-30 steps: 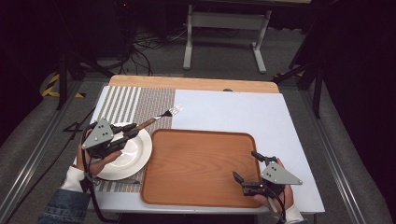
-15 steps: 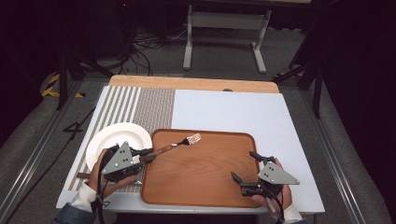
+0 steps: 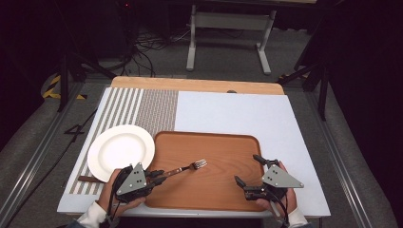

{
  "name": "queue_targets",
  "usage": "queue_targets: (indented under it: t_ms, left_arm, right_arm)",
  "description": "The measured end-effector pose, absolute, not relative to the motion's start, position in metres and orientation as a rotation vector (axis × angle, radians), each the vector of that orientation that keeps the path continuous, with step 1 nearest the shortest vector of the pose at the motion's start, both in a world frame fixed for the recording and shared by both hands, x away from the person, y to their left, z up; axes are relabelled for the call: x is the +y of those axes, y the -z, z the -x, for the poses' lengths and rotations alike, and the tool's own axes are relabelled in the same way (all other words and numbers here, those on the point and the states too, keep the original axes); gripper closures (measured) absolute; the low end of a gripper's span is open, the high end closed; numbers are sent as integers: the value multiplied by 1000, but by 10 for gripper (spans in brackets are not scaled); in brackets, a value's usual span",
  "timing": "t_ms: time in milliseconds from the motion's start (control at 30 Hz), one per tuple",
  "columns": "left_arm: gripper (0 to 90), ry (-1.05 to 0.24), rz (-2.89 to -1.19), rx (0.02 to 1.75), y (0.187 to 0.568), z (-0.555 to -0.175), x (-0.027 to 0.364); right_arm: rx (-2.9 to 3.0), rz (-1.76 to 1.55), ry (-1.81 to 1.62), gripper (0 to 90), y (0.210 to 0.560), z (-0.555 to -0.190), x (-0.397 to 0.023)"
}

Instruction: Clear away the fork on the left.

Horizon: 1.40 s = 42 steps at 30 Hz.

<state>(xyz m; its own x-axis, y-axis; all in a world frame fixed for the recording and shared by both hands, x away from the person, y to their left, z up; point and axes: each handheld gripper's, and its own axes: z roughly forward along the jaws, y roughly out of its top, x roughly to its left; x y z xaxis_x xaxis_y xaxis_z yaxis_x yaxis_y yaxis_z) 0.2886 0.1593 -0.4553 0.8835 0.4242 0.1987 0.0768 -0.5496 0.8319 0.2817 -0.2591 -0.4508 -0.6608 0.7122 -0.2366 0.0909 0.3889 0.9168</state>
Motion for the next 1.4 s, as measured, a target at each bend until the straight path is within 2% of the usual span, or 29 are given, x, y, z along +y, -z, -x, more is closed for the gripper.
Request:
queue_targets:
  t_ms: [400,600,700,733,767,800,1033,1400]
  left_arm:
    - [746,-368,-2149,449,474,-276,160]
    - [659,-290,-2120,443,475,-273,163]
    - [747,-268,-2104,388,469,-274,164]
    - [792,-263,-2108,375,468,-276,164]
    - [875,-257,-2124,335,465,-281,161]
    - [893,-257,-2124,335,465,-281,161]
    - [900,-251,-2182,197,451,-303,135]
    - [900,-202,-2286,79,453,-329,93]
  right_arm:
    - [2034,-682,-1275,94,451,-282,-258]
    - [2039,-684,-1273,94,452,-282,-258]
    - [2037,-678,-1277,94,452,-282,-258]
    - [2035,-681,-1277,93,452,-282,-259]
    - [2036,-684,-1274,94,452,-282,-259]
    - [2036,-684,-1274,94,452,-282,-259]
    - [2040,-684,-1267,94,453,-283,-258]
    - [2049,-688,-1260,94,455,-283,-258]
